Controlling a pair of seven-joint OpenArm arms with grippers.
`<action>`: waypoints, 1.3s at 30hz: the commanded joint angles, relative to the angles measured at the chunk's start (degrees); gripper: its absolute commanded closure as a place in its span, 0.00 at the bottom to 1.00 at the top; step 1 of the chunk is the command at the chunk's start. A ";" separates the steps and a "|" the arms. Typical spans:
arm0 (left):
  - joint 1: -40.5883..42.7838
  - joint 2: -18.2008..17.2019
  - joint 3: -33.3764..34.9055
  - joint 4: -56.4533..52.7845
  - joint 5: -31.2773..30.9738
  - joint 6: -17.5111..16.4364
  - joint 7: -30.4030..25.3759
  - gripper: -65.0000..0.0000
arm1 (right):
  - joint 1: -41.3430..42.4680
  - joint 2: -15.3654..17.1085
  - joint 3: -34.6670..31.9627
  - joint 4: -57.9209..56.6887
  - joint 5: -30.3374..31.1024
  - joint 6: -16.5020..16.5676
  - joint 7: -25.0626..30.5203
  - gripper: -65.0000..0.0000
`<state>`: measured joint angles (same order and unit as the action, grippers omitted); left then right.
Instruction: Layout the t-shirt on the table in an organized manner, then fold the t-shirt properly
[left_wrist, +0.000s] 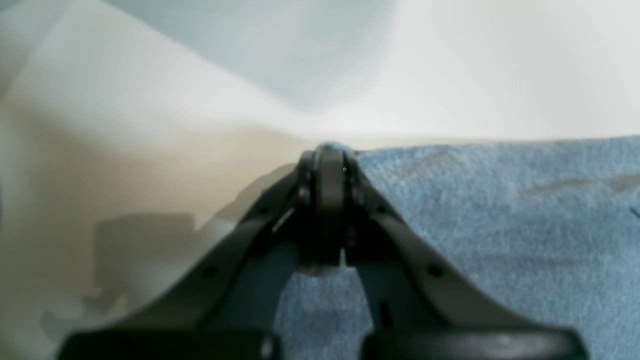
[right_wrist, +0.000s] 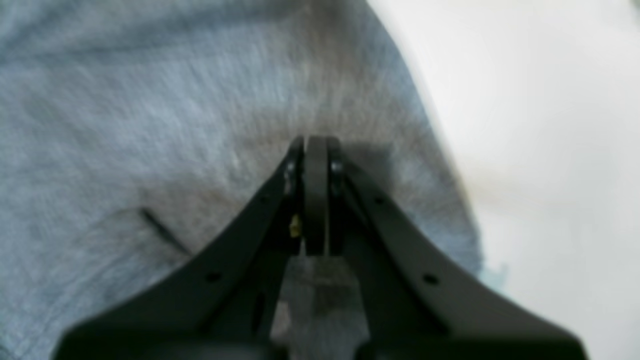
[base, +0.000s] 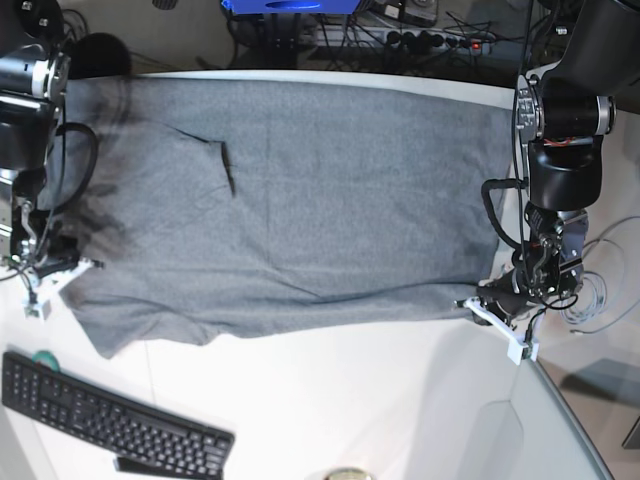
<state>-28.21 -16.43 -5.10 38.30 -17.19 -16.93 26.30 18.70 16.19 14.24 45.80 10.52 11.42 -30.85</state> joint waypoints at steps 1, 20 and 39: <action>-1.46 -0.76 -0.04 1.04 -0.52 -0.26 -1.29 1.00 | 2.88 0.91 0.05 -1.36 0.16 -0.04 2.41 0.99; -1.46 -0.76 -0.04 1.04 -0.52 -0.26 -1.29 1.00 | -5.20 0.47 0.05 -1.45 0.16 -0.04 1.97 0.99; -1.46 -0.76 -0.04 1.04 -0.52 -0.26 -1.29 1.00 | -6.87 -1.81 0.57 23.61 0.16 -0.12 -7.79 0.96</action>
<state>-28.10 -16.51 -5.04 38.30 -17.15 -16.91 26.24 10.00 13.41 14.52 68.36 10.44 11.38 -40.03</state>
